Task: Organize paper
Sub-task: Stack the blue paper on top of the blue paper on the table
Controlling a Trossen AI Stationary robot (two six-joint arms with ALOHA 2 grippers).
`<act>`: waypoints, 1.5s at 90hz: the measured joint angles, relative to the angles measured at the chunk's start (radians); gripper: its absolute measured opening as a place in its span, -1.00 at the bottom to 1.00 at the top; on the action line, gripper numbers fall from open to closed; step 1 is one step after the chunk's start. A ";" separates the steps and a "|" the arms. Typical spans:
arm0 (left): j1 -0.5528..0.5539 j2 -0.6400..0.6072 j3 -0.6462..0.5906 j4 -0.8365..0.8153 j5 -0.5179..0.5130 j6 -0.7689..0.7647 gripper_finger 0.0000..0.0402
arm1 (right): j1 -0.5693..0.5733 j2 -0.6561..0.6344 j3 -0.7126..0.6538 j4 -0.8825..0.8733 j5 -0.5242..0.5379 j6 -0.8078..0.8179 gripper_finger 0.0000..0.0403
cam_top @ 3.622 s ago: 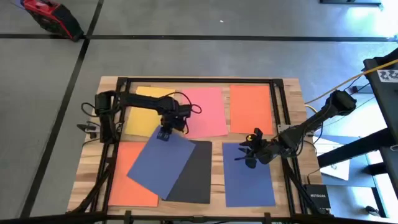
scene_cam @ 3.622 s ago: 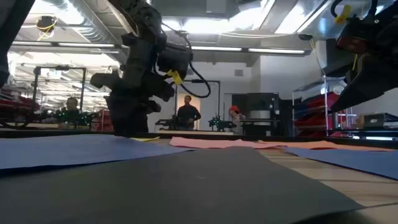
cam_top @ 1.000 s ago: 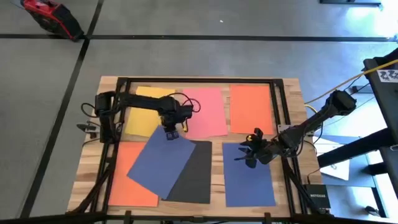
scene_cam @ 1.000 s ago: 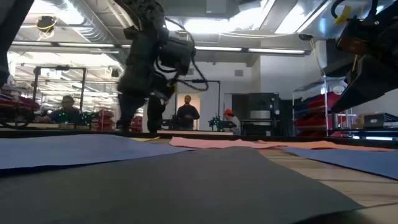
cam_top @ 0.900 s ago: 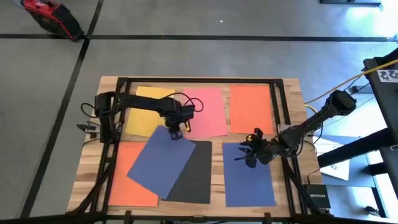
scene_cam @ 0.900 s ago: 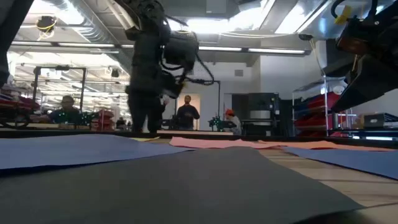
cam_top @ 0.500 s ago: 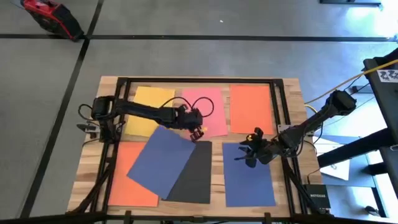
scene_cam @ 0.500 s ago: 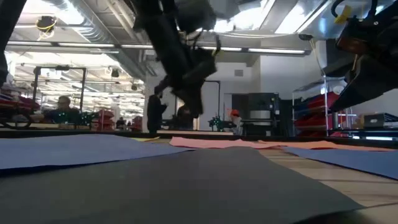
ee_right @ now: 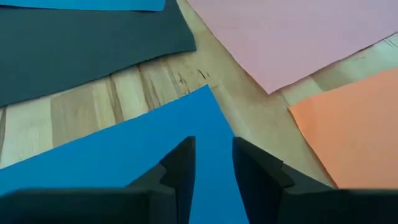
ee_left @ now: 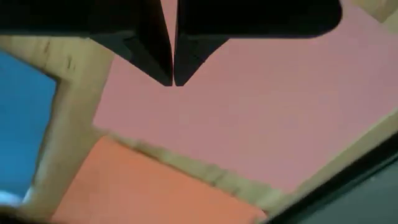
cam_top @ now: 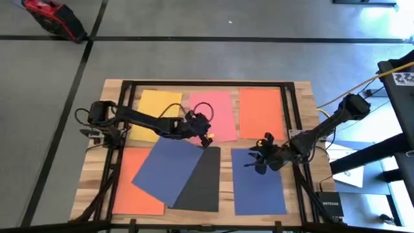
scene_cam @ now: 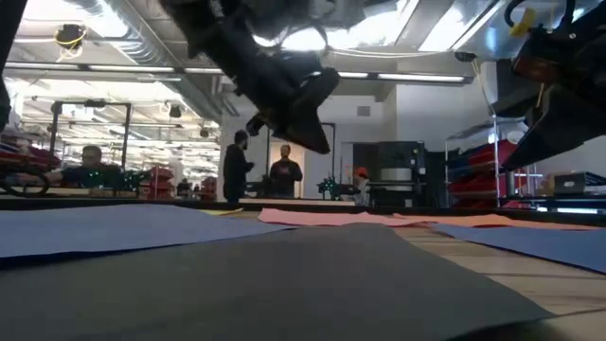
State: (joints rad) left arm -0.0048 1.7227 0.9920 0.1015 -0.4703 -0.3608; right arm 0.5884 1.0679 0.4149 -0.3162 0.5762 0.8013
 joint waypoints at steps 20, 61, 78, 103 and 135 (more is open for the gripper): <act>0.002 -0.204 -0.166 -0.003 0.031 0.026 -1.00 | 0.000 0.000 0.000 0.000 0.000 0.000 -0.53; 0.170 -0.649 -0.366 -0.562 0.206 -0.189 -1.00 | 0.000 0.000 0.000 0.001 0.003 0.001 -0.53; 0.243 -0.652 -0.412 -0.611 0.349 -0.200 -0.96 | 0.000 0.000 0.000 0.002 0.006 0.001 -0.53; 0.339 -0.651 -0.474 -0.590 0.425 -0.182 -0.60 | 0.000 0.000 0.000 0.001 0.005 0.001 -0.53; 0.410 -0.646 -0.543 -0.582 0.579 -0.209 -0.38 | 0.000 0.000 0.000 0.000 0.005 0.000 -0.53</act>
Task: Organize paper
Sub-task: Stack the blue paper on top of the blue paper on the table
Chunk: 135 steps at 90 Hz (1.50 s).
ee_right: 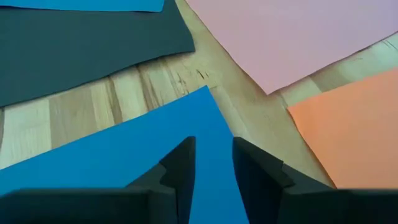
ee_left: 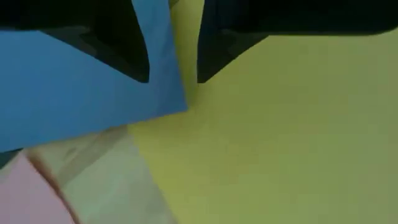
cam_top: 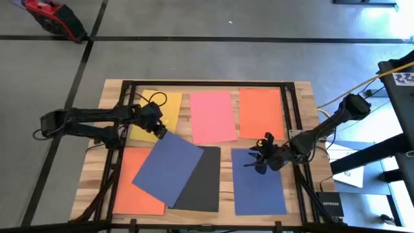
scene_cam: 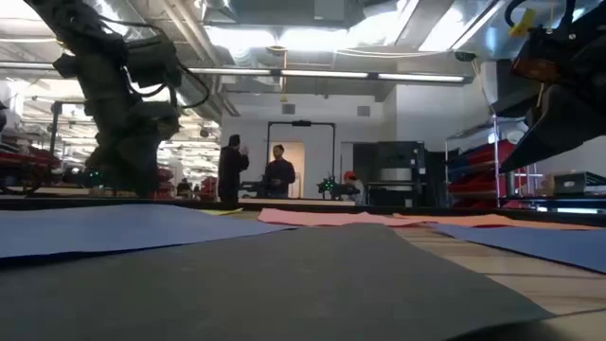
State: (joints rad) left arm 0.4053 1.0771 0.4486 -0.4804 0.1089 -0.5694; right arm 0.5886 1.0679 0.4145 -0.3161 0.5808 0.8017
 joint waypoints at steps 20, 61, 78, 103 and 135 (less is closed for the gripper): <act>0.002 0.010 -0.025 -0.004 0.023 -0.047 -0.35 | 0.000 0.000 0.000 0.000 0.000 0.000 -0.53; -0.001 0.040 -0.099 0.164 0.109 -0.121 -0.35 | 0.000 0.000 0.000 -0.001 0.002 -0.002 -0.53; -0.023 0.055 -0.100 0.238 0.136 -0.108 -0.36 | 0.000 0.000 0.000 0.000 0.002 -0.003 -0.53; -0.028 0.055 -0.100 0.254 0.136 -0.087 -0.73 | 0.000 0.000 0.000 -0.001 0.003 -0.003 -0.53; -0.063 0.040 -0.100 0.392 0.108 -0.061 -1.00 | 0.000 0.000 0.000 0.000 0.011 -0.004 -0.53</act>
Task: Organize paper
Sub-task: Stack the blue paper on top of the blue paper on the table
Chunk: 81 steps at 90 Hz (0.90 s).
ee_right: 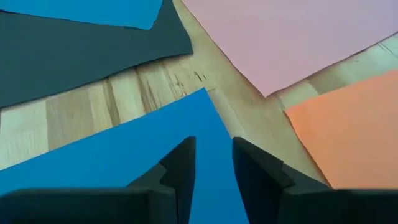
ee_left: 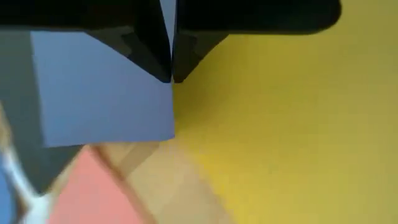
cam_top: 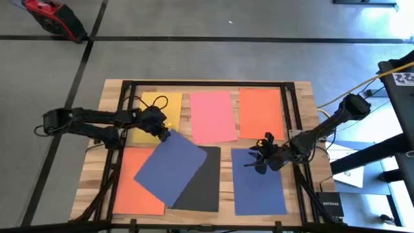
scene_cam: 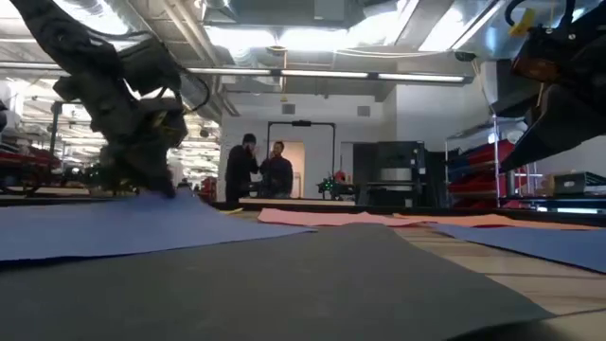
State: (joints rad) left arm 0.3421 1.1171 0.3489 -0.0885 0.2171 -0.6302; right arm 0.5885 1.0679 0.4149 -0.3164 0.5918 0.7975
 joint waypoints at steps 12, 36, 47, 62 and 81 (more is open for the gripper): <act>-0.022 -0.004 0.028 0.030 -0.007 0.008 -1.00 | 0.000 0.000 0.000 0.027 -0.001 0.000 -0.53; -0.104 -0.005 0.161 0.029 -0.062 0.060 -1.00 | -0.037 0.000 0.000 0.259 0.001 -0.104 -0.53; -0.140 -0.005 0.225 0.026 -0.075 0.090 -1.00 | -0.094 0.000 0.000 0.358 -0.009 -0.192 -0.53; -0.191 -0.005 0.289 0.020 -0.088 0.114 -1.00 | -0.194 0.010 0.000 0.506 -0.124 -0.288 -0.53; -0.236 -0.005 0.308 -0.007 -0.112 0.146 -1.00 | -0.314 0.115 0.025 0.629 -0.313 -0.368 -0.53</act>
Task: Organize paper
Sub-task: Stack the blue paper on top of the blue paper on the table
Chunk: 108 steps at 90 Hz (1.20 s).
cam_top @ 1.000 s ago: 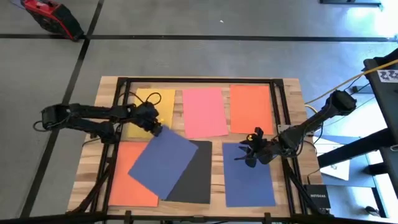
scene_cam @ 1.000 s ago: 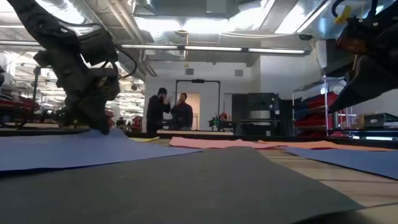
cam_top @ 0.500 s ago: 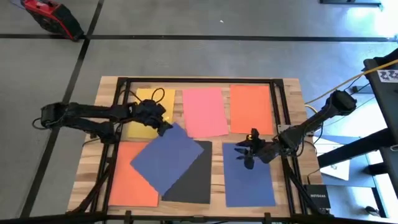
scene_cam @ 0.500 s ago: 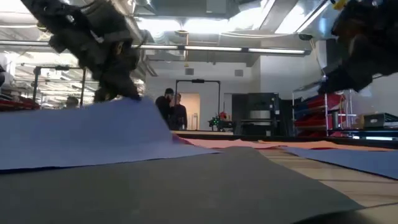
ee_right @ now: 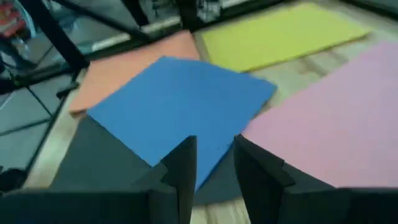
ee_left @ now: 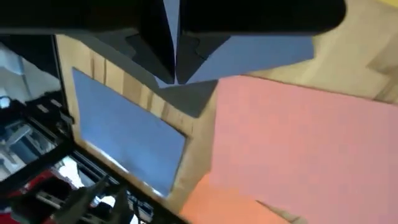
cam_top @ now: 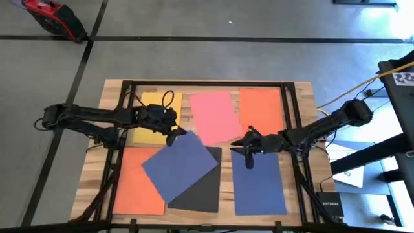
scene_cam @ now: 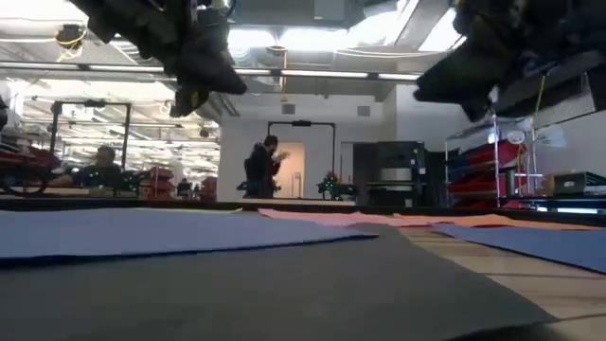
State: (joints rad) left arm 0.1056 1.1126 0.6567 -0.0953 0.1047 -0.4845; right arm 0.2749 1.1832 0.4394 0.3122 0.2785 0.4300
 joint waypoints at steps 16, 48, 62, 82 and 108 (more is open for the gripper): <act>-0.026 0.002 0.000 -0.209 -0.081 -0.007 -1.00 | -0.054 0.175 0.050 0.005 -0.130 -0.026 -0.40; -0.121 0.018 -0.085 -0.264 -0.142 -0.134 -1.00 | -0.041 0.504 0.209 0.047 -0.323 -0.006 -0.11; -0.170 0.056 -0.093 -0.260 -0.187 -0.156 -1.00 | 0.005 0.568 0.282 -0.025 -0.288 -0.203 -0.13; -0.194 0.146 -0.093 -0.217 -0.224 -0.163 -1.00 | 0.082 0.587 0.357 -0.184 -0.048 -0.443 -0.14; -0.198 0.262 -0.093 -0.127 -0.228 -0.144 -1.00 | 0.092 0.587 0.368 -0.217 0.044 -0.580 -0.14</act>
State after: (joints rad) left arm -0.0921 1.3748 0.5636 -0.2226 -0.1238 -0.6287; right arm 0.3668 1.7699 0.8078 0.0957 0.3222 -0.1505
